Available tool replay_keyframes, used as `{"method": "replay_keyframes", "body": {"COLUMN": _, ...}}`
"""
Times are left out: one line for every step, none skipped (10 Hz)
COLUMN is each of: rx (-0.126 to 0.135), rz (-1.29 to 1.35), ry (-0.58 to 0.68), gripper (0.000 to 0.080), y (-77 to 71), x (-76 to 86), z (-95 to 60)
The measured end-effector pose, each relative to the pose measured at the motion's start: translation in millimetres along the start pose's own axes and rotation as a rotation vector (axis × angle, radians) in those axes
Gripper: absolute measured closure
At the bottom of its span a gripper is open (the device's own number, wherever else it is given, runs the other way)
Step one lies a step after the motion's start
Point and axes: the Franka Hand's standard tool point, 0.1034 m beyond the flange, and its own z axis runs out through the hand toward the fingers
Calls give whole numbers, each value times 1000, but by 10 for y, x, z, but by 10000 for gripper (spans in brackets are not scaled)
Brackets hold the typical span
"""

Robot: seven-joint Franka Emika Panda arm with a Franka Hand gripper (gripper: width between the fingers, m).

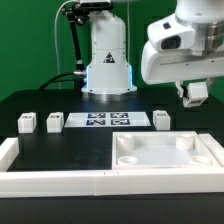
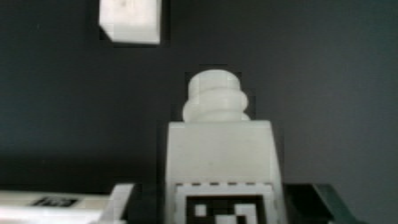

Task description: Assemble square table

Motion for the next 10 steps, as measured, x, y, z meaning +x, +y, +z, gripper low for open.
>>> {"method": "replay_keyframes", "body": {"rx": 3, "rz": 0, "ry": 67, "gripper": 512, "y": -1, "x": 63, "z": -66}}
{"method": "replay_keyframes", "body": {"rx": 4, "rz": -3, "ry": 147, "gripper": 512, "y": -5, "x": 90, "z": -57}}
{"method": "replay_keyframes", "body": {"rx": 4, "rz": -5, "ry": 202, "gripper": 512, "y": -4, "x": 97, "z": -46}}
{"method": "replay_keyframes", "body": {"rx": 6, "rz": -9, "ry": 279, "gripper": 512, "y": -5, "x": 128, "z": -54}}
{"method": "replay_keyframes", "body": {"rx": 7, "rz": -12, "ry": 327, "gripper": 512, "y": -5, "x": 135, "z": -45}}
{"method": "replay_keyframes", "body": {"rx": 11, "rz": -16, "ry": 416, "gripper": 512, "y": -4, "x": 190, "z": -66}}
{"method": "replay_keyframes", "body": {"rx": 16, "rz": -14, "ry": 485, "gripper": 512, "y": 18, "x": 232, "z": -97}}
{"method": "replay_keyframes", "body": {"rx": 19, "rz": -14, "ry": 520, "gripper": 512, "y": 17, "x": 274, "z": -151}}
{"method": "replay_keyframes", "body": {"rx": 28, "rz": -15, "ry": 624, "gripper": 512, "y": 20, "x": 374, "z": -262}}
{"method": "replay_keyframes", "body": {"rx": 35, "rz": -15, "ry": 709, "gripper": 512, "y": 33, "x": 431, "z": -302}}
